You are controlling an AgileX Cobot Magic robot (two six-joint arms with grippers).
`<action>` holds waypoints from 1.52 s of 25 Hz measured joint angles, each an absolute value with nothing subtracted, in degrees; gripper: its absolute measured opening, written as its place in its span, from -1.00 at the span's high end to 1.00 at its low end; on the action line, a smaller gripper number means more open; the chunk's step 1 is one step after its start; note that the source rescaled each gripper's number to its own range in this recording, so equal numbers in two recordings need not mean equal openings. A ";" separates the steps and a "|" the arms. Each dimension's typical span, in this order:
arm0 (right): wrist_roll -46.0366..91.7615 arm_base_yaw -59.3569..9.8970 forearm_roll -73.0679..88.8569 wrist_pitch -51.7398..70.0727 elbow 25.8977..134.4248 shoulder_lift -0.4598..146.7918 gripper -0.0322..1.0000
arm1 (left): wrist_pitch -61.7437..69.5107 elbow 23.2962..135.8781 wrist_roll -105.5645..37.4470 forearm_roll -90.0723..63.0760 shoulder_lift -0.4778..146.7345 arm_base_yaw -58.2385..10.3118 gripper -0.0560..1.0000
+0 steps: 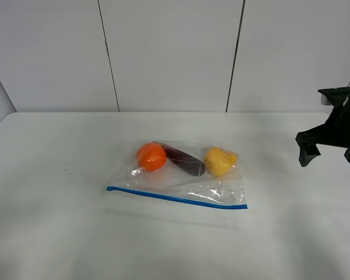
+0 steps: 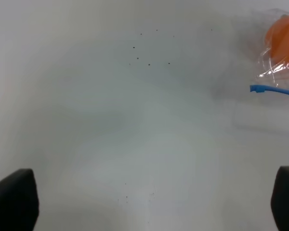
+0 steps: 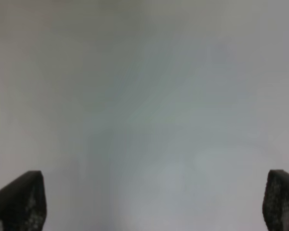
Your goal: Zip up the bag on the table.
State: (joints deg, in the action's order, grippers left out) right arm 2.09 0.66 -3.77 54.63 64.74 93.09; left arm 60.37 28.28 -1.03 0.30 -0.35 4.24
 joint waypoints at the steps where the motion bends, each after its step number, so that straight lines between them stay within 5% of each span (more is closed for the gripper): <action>1: 2.27 0.66 -3.65 53.76 62.77 91.14 -1.00 | 60.37 28.28 -1.03 0.30 -0.35 4.24 -1.00; 14: 3.55 0.66 -3.62 47.45 39.88 57.21 -1.00 | 60.48 28.28 -0.97 0.30 -0.35 4.24 -1.00; 38: 3.55 0.66 1.68 54.59 29.81 14.68 -1.00 | 60.48 28.28 -0.97 0.30 -0.35 4.24 -1.00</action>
